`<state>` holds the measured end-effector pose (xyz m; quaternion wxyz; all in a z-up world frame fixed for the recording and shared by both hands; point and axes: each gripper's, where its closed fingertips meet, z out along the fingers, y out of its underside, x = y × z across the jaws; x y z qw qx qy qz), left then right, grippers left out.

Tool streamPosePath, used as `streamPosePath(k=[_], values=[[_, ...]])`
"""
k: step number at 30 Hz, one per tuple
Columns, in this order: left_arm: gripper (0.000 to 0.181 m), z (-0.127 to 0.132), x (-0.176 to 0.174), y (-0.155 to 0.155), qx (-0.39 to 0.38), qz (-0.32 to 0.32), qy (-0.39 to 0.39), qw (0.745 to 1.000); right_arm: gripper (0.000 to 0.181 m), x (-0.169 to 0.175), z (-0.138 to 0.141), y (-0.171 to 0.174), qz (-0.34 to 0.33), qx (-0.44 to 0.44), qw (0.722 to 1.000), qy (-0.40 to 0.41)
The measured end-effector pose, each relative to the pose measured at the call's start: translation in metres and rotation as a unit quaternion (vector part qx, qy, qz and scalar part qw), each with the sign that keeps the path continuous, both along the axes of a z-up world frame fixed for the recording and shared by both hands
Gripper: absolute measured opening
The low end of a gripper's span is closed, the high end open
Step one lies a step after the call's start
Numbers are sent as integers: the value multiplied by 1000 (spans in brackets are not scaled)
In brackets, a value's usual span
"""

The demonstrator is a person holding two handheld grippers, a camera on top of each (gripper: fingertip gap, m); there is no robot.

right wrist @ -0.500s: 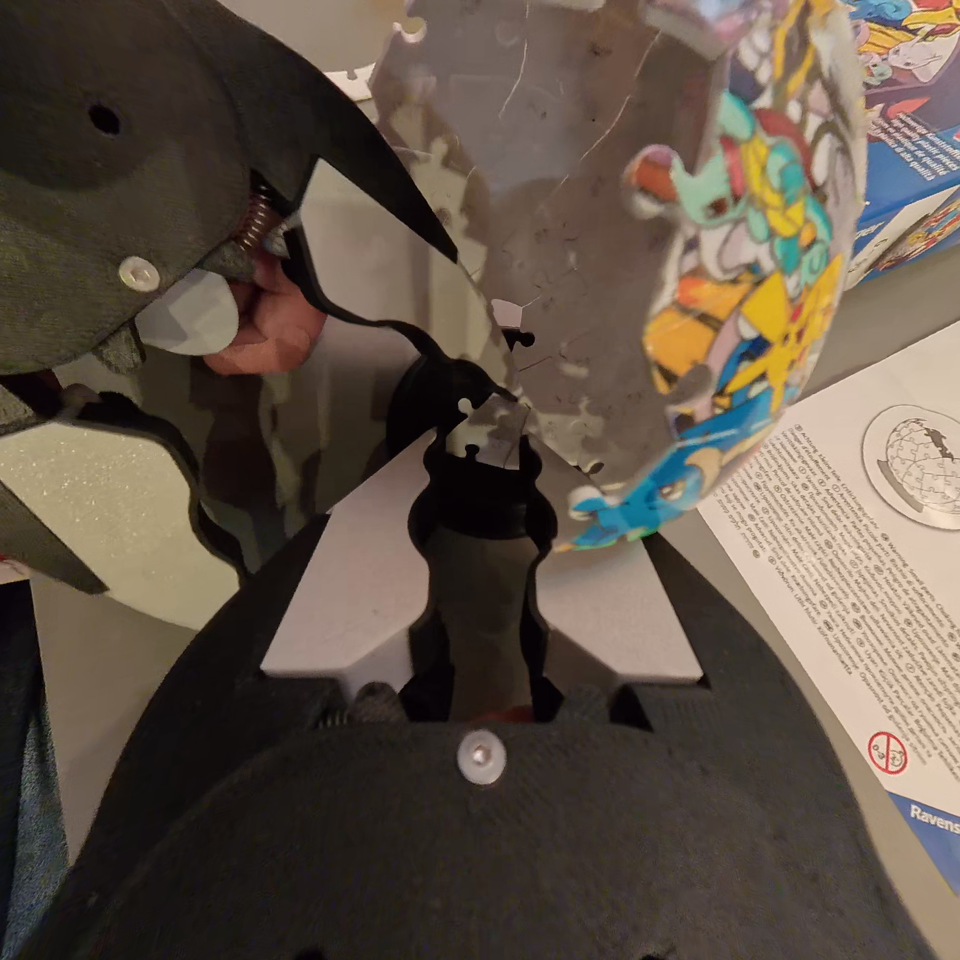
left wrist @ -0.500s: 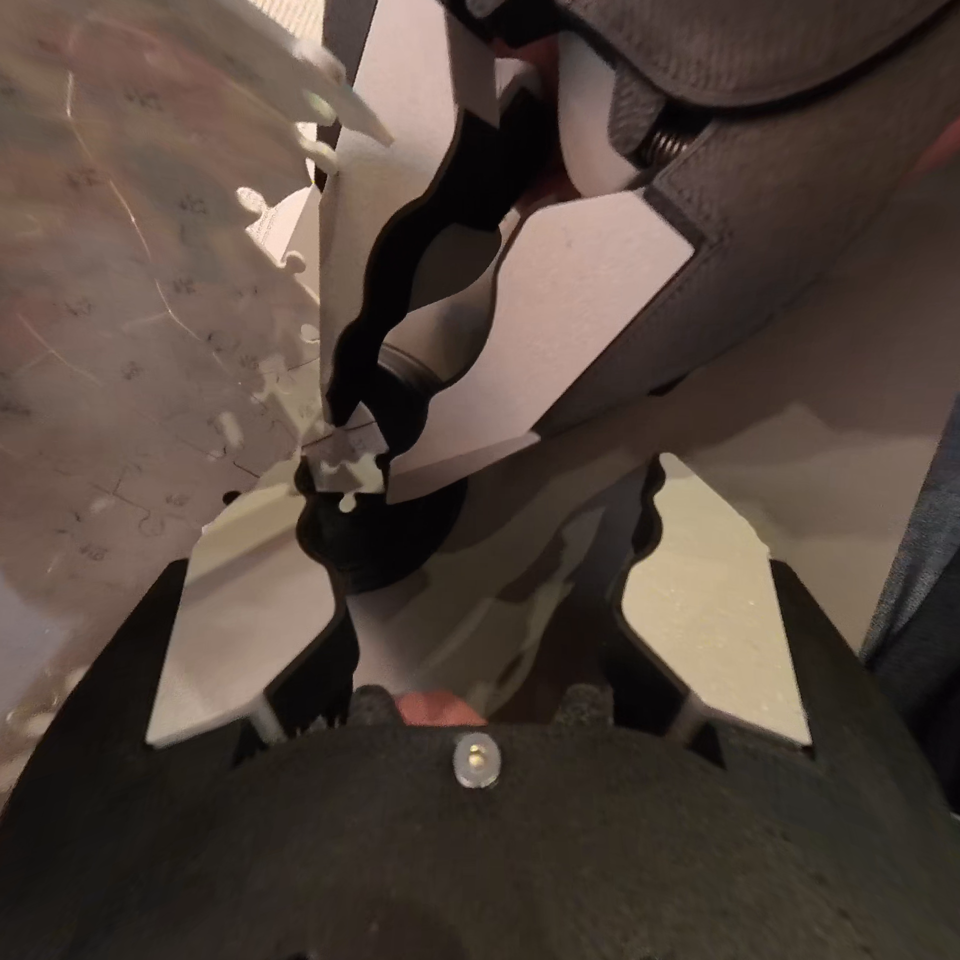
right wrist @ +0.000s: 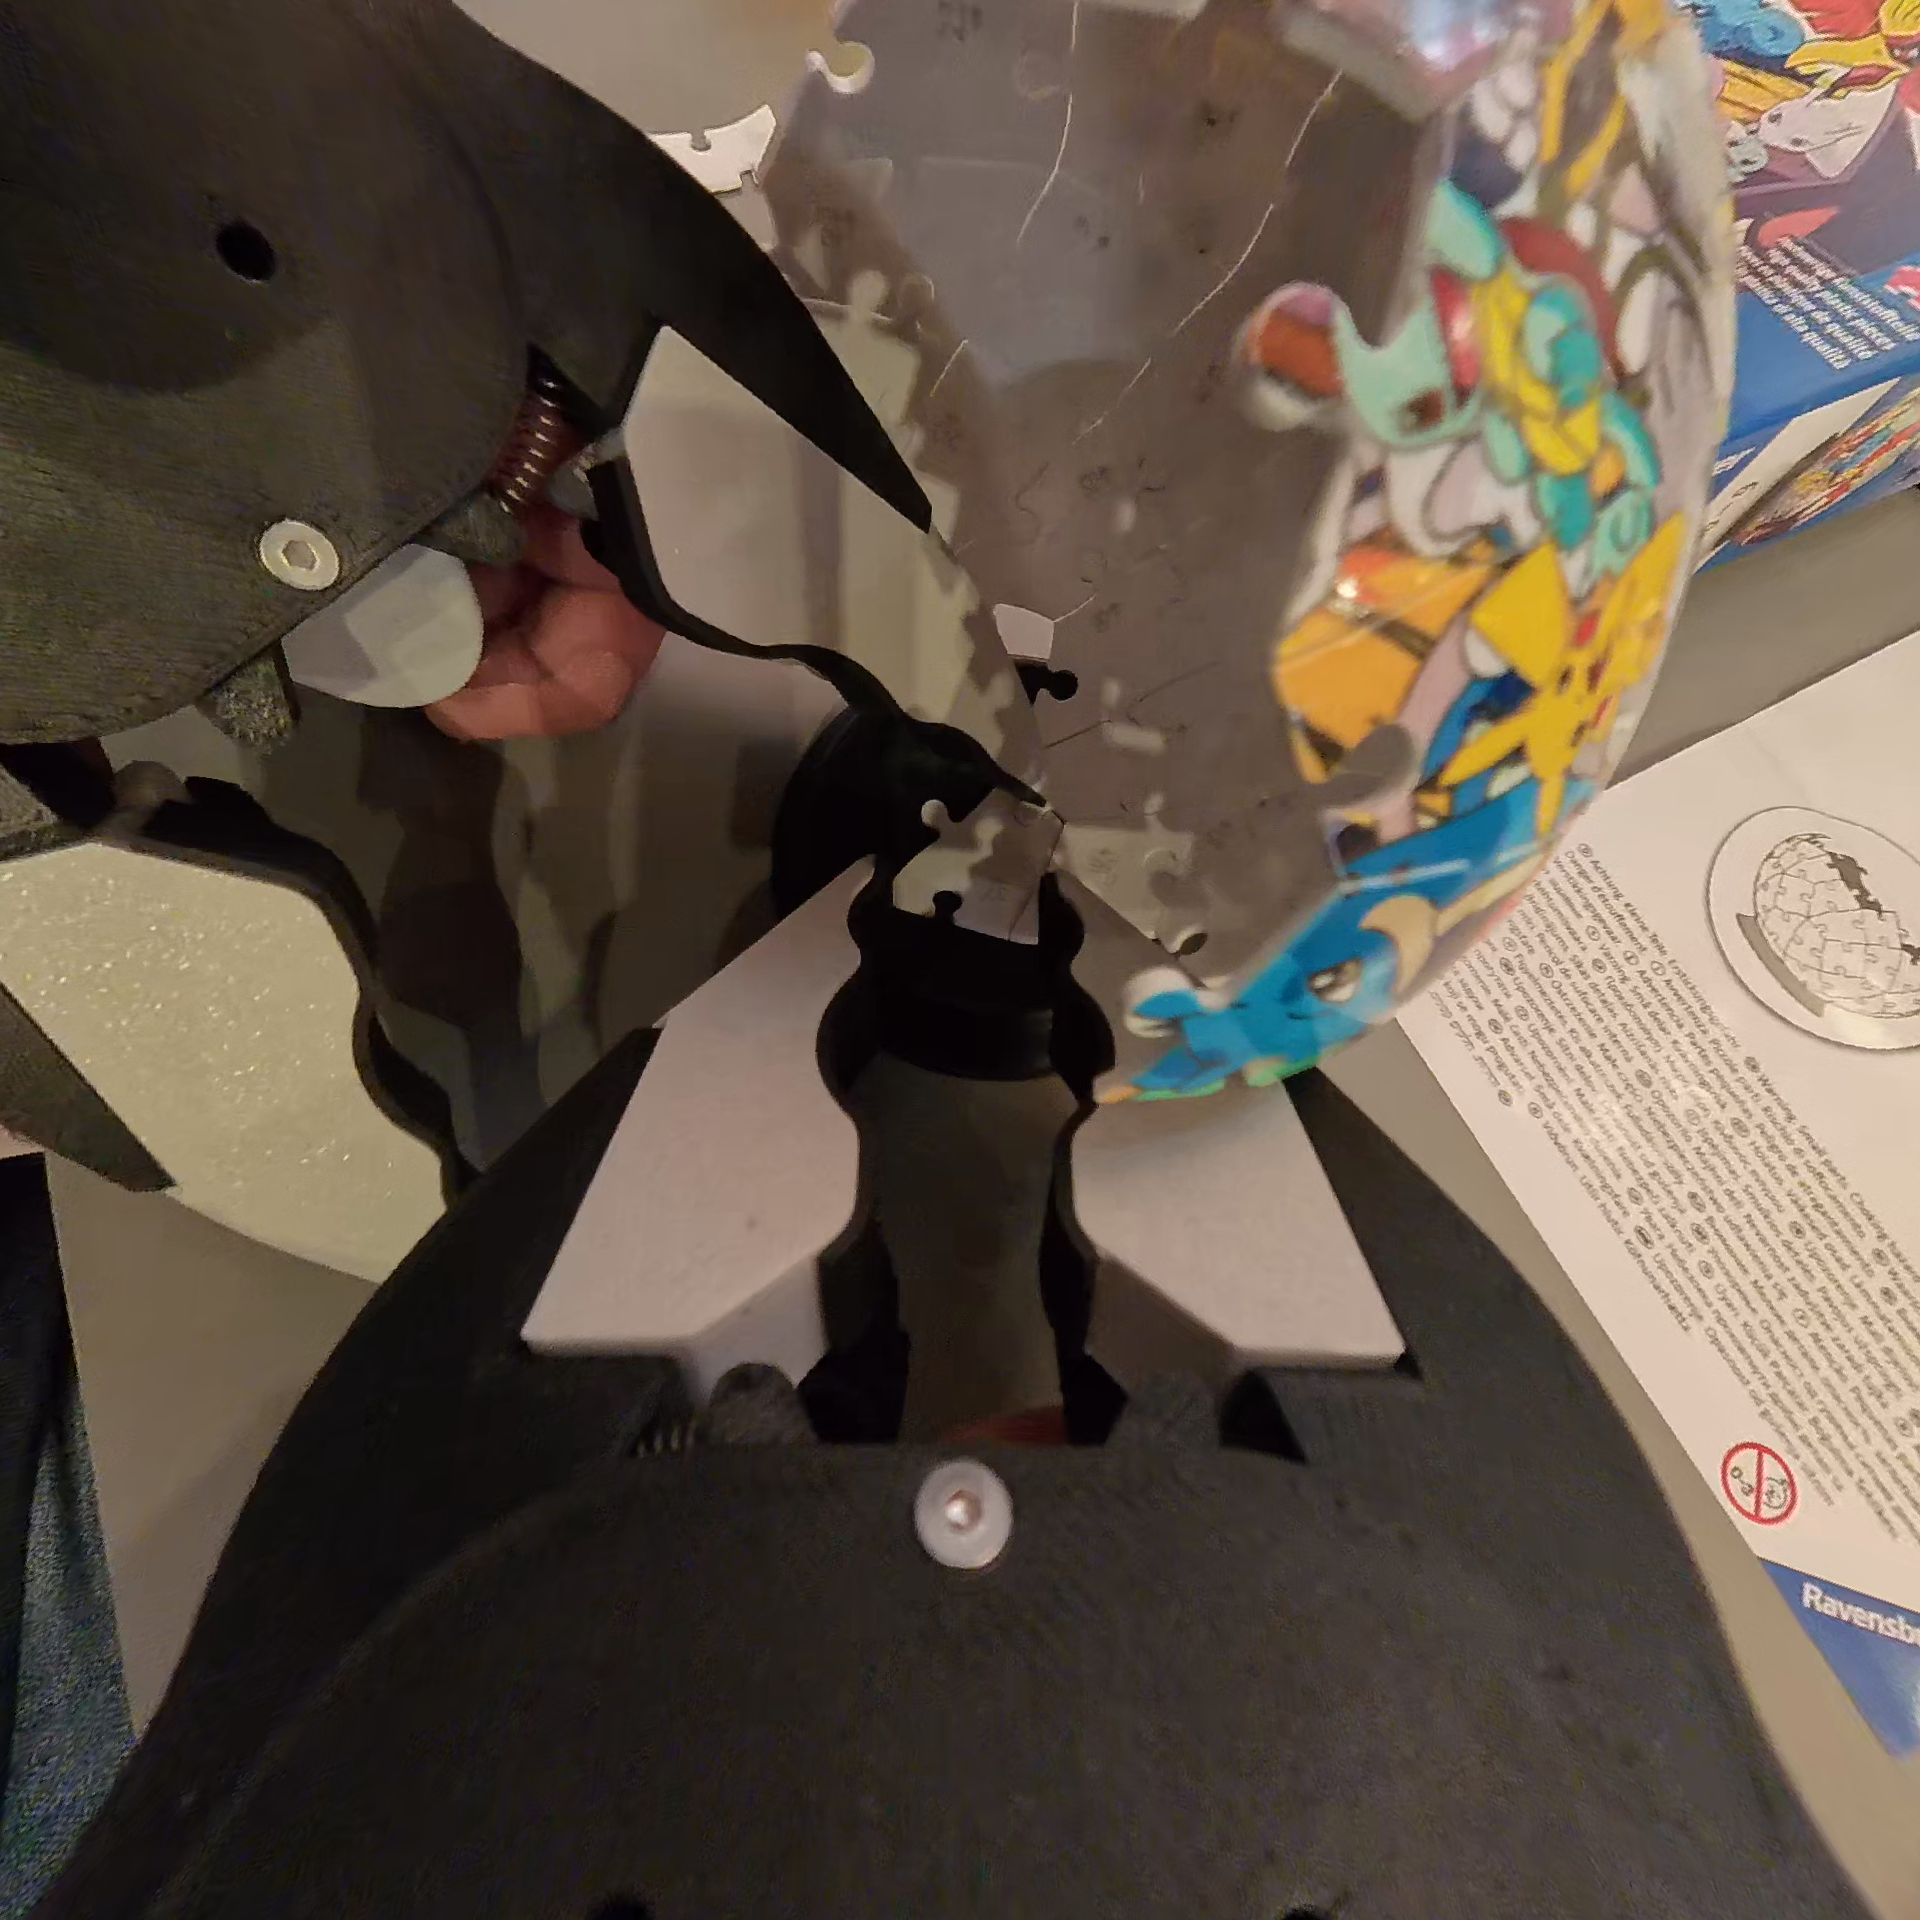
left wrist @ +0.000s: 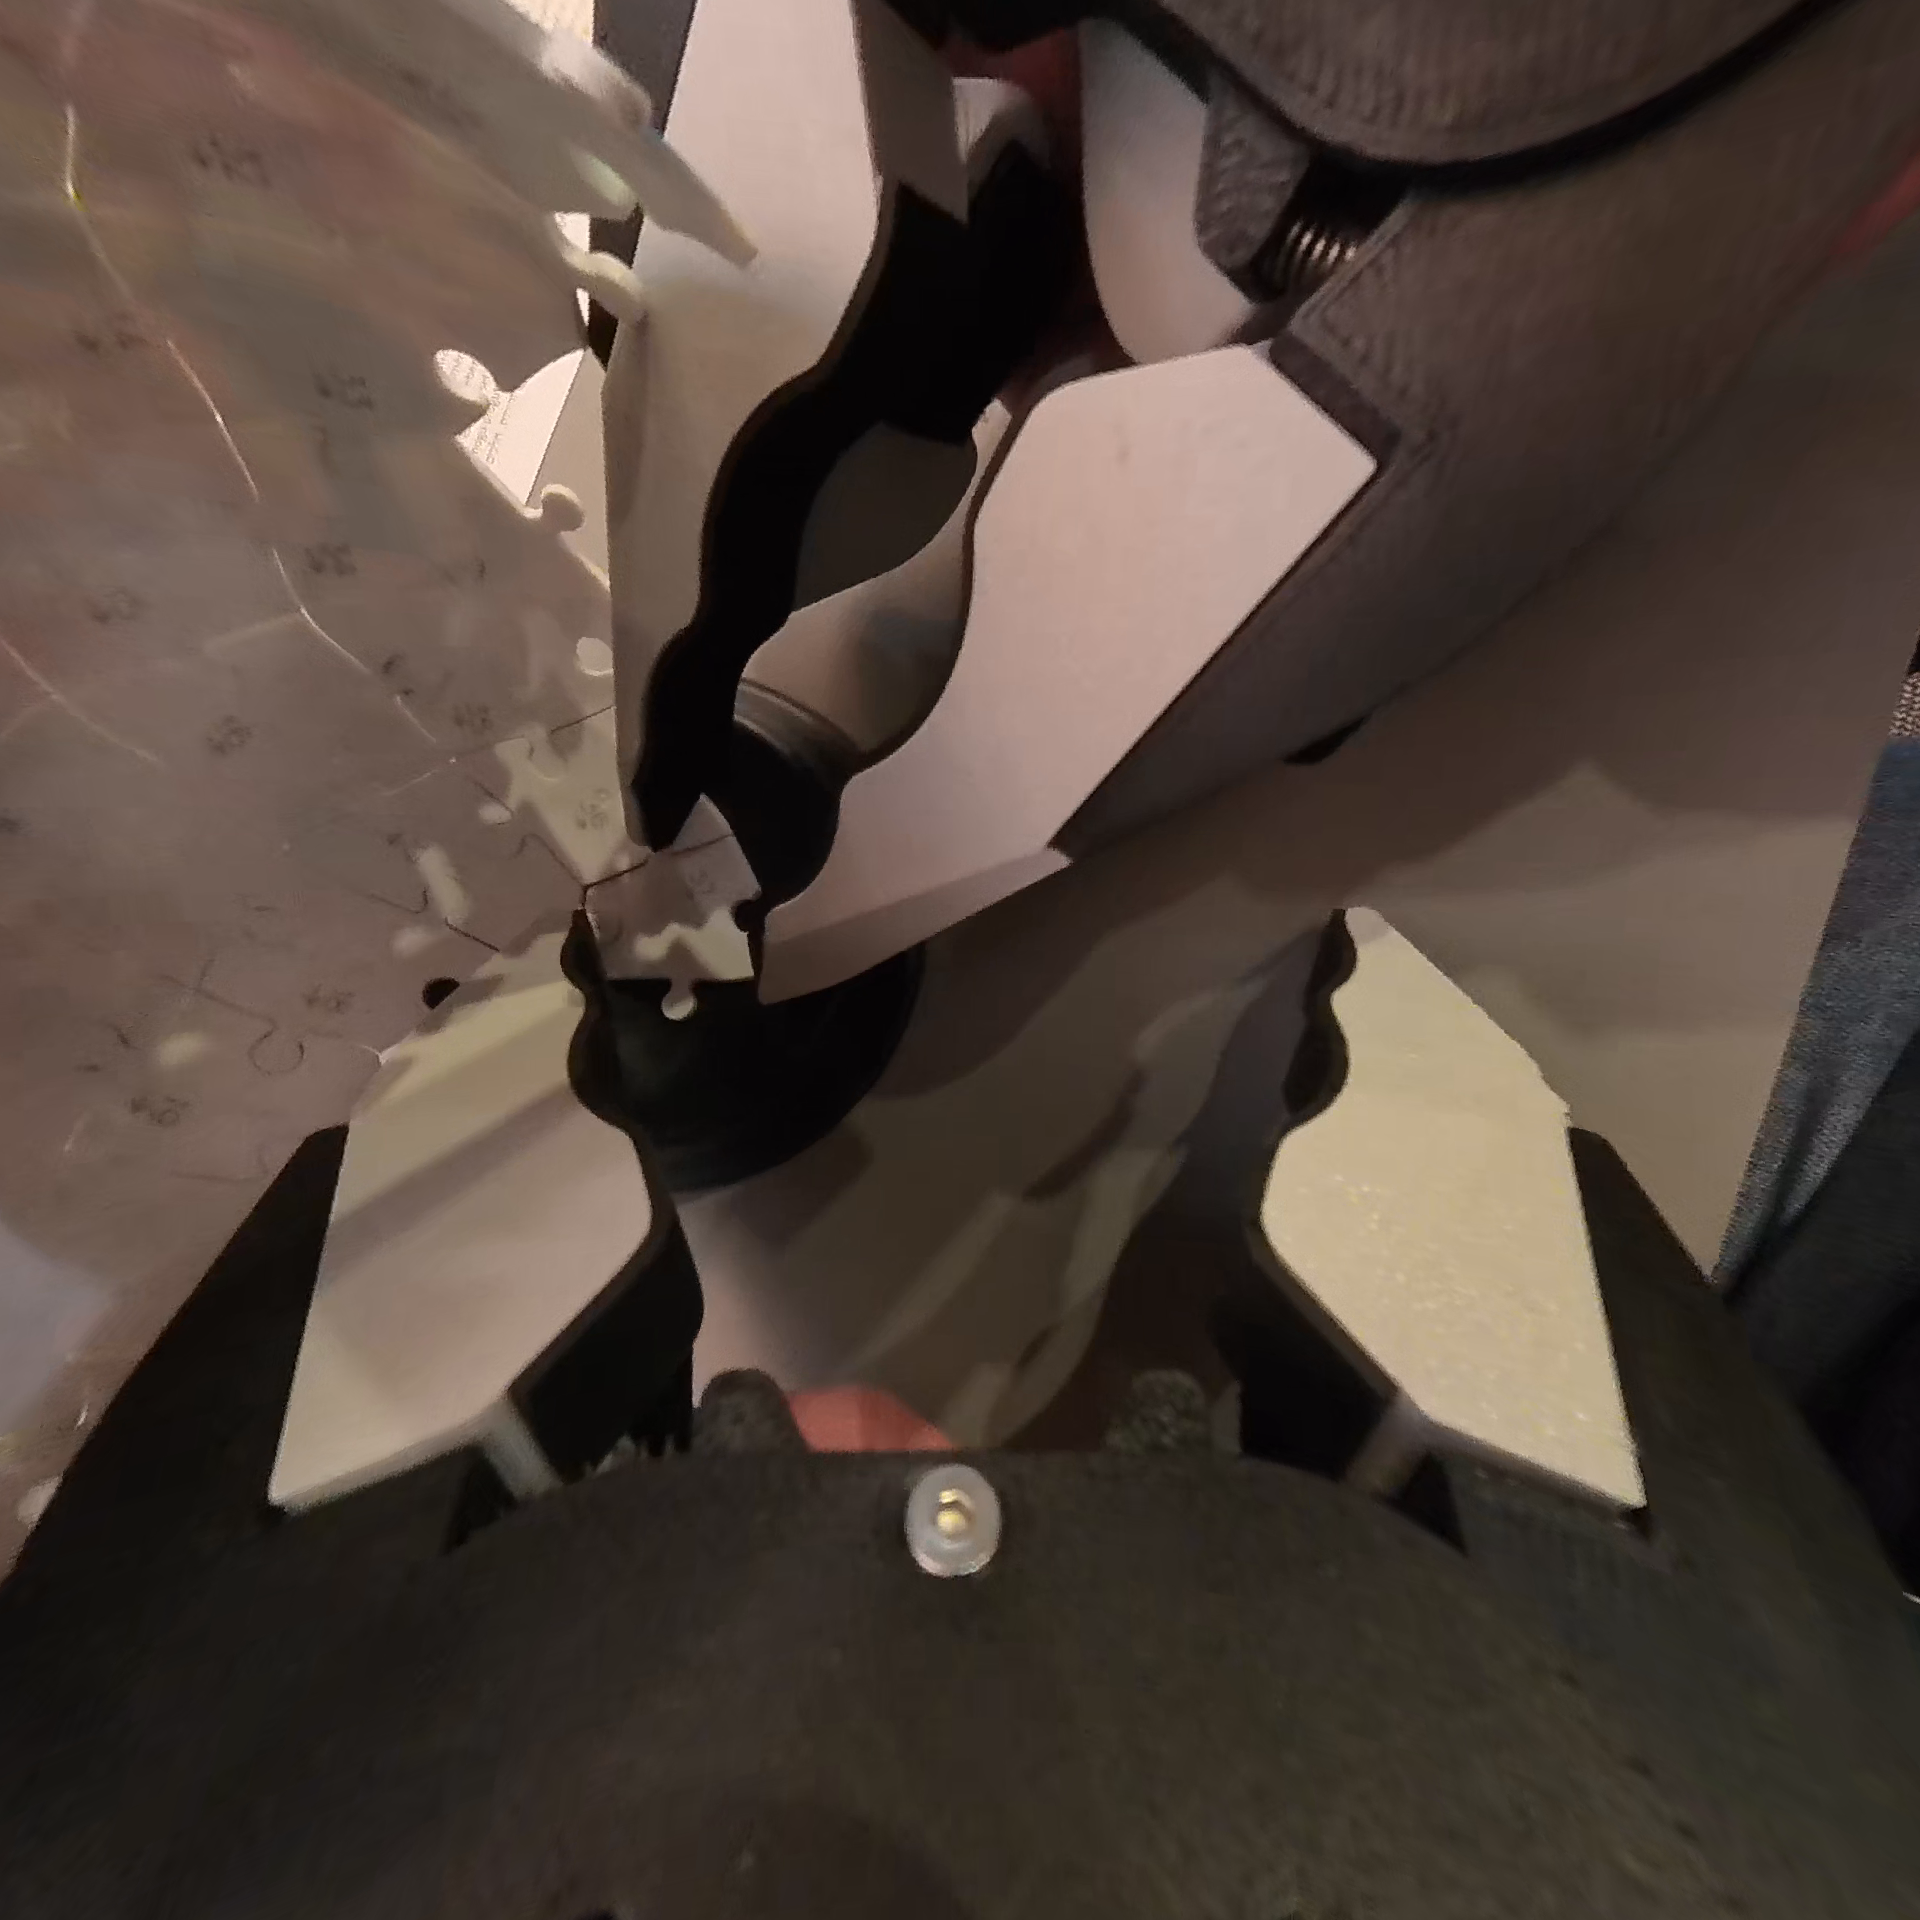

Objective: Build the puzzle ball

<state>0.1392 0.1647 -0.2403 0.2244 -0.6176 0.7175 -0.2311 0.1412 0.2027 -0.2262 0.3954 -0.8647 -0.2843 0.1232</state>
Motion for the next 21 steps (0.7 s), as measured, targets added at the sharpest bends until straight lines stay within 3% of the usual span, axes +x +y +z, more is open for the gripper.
streamPosePath(k=[8, 21], values=[[136, -2, -1, -5, -1, -3, 8, 1000, 28, 2, -1, 2, -3, -4, 1000, 0], [126, 0, -3, -8, 0, -17, 0, 1000, 26, 5, 0, -4, 12, 8, 1000, -7]])
